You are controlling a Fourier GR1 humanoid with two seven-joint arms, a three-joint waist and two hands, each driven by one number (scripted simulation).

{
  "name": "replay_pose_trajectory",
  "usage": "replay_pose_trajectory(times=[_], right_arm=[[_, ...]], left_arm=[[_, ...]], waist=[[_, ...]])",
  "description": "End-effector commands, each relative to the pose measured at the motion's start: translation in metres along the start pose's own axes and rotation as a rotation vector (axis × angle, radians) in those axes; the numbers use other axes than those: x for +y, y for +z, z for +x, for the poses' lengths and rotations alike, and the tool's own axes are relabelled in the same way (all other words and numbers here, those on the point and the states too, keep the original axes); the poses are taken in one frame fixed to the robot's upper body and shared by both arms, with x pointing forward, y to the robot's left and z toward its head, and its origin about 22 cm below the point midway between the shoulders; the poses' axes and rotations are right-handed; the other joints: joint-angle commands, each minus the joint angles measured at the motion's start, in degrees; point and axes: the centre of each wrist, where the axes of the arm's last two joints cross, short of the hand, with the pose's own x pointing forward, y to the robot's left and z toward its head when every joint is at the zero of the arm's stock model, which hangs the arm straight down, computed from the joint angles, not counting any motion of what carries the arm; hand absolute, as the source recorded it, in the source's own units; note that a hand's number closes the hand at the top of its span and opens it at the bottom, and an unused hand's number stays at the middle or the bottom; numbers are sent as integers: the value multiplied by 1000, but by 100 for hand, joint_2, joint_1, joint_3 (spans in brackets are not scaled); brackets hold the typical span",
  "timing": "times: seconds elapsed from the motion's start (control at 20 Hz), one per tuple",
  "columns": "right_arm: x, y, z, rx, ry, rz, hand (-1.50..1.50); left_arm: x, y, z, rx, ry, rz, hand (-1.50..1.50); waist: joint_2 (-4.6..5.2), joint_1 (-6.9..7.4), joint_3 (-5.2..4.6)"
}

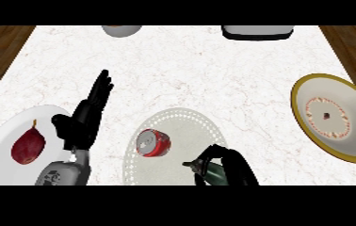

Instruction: Pick the eggplant from the placemat and place it in the bowl

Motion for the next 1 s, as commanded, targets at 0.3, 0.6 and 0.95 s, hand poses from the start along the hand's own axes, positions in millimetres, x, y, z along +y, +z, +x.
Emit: replay_pose_trajectory(times=[0.3, 0.6, 0.95], right_arm=[[-68, 91, -15, -585, -16, 173, 150], [-122, 129, -2, -811, 71, 35, 150], [-173, 165, 17, -757, 160, -125, 150]], left_arm=[[14, 6, -4, 3, -7, 45, 0], [12, 7, -4, 9, -15, 65, 0], [19, 13, -2, 5, 9, 48, 0]], waist=[[32, -263, 20], [14, -399, 11], [39, -267, -5]])
